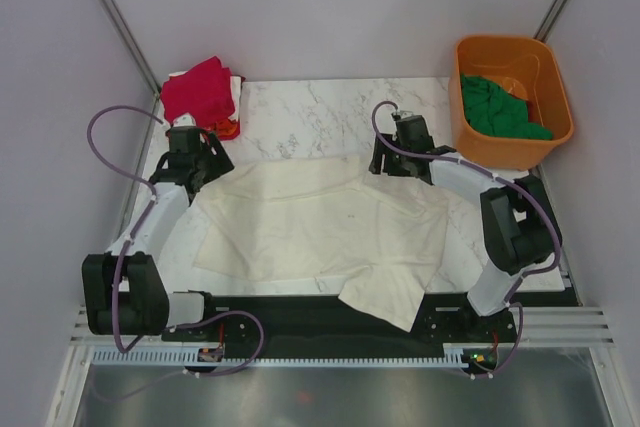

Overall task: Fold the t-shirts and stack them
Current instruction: Fold the tshirt

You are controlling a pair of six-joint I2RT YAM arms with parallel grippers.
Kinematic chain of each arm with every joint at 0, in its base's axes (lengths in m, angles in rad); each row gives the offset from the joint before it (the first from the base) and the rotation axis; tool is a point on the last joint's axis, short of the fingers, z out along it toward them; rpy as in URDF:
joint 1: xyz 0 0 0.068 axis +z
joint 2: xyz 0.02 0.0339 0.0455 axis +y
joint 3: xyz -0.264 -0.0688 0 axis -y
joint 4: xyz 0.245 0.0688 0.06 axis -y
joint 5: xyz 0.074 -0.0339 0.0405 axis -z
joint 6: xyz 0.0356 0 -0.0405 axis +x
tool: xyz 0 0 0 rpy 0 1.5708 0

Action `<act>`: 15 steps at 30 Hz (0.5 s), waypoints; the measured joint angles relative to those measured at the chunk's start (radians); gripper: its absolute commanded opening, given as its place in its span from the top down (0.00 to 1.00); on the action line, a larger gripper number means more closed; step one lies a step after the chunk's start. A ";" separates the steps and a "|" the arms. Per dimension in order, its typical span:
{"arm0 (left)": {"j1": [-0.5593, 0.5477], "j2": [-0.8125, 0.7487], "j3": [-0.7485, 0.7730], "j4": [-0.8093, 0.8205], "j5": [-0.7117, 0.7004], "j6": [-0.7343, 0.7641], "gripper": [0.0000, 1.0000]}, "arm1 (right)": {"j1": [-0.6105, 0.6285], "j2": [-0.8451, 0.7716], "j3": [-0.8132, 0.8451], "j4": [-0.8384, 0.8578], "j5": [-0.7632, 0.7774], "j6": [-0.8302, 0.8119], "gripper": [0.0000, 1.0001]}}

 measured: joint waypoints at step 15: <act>0.000 -0.307 0.056 -0.128 0.138 0.132 0.17 | 0.045 0.201 0.141 0.003 0.008 -0.056 0.69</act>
